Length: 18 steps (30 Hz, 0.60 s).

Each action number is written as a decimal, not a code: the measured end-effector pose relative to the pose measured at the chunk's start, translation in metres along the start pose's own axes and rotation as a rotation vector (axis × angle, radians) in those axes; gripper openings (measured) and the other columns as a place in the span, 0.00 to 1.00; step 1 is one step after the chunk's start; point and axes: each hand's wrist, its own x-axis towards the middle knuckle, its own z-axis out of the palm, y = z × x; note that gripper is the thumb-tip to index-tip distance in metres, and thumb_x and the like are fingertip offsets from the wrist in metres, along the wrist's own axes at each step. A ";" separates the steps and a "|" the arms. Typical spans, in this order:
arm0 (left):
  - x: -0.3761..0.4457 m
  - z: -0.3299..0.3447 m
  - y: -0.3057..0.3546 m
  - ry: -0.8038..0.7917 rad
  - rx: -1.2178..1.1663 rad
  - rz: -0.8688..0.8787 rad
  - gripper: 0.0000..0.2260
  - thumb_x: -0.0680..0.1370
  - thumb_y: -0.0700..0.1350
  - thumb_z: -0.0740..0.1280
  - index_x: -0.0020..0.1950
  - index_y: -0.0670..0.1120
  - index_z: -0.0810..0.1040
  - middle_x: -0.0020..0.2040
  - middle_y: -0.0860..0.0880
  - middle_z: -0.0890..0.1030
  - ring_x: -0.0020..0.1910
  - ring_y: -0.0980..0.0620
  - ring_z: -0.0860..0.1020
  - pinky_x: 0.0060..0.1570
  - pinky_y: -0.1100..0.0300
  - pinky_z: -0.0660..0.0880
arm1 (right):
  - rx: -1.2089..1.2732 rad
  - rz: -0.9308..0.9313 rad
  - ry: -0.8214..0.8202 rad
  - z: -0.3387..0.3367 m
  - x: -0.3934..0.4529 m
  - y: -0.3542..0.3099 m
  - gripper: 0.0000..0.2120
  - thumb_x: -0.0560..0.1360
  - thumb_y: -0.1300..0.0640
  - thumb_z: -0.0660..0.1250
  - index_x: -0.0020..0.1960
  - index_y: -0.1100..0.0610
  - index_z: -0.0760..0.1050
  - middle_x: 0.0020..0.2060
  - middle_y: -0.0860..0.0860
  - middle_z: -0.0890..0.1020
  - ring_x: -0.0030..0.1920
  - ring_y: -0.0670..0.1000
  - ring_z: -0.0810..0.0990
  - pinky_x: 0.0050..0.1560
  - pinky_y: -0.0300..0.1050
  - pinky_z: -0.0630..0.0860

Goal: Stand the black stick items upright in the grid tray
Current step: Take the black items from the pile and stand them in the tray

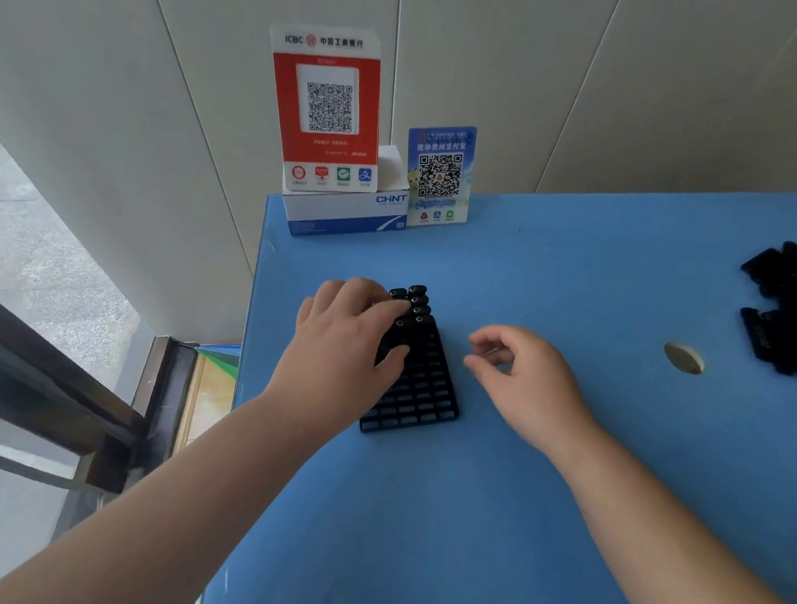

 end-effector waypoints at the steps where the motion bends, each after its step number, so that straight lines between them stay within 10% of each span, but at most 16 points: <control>1: 0.000 -0.002 0.005 0.013 0.004 0.052 0.19 0.74 0.48 0.73 0.65 0.49 0.79 0.58 0.50 0.76 0.60 0.45 0.70 0.60 0.51 0.67 | -0.005 0.002 0.012 -0.007 -0.007 0.002 0.14 0.76 0.57 0.73 0.46 0.38 0.74 0.46 0.38 0.81 0.46 0.35 0.79 0.46 0.30 0.72; 18: 0.023 0.045 0.154 -0.252 0.088 0.312 0.29 0.77 0.59 0.64 0.75 0.49 0.66 0.71 0.50 0.69 0.71 0.46 0.65 0.67 0.51 0.66 | -0.566 0.213 0.282 -0.180 -0.129 0.055 0.22 0.76 0.45 0.71 0.67 0.50 0.74 0.63 0.44 0.76 0.63 0.50 0.74 0.58 0.44 0.71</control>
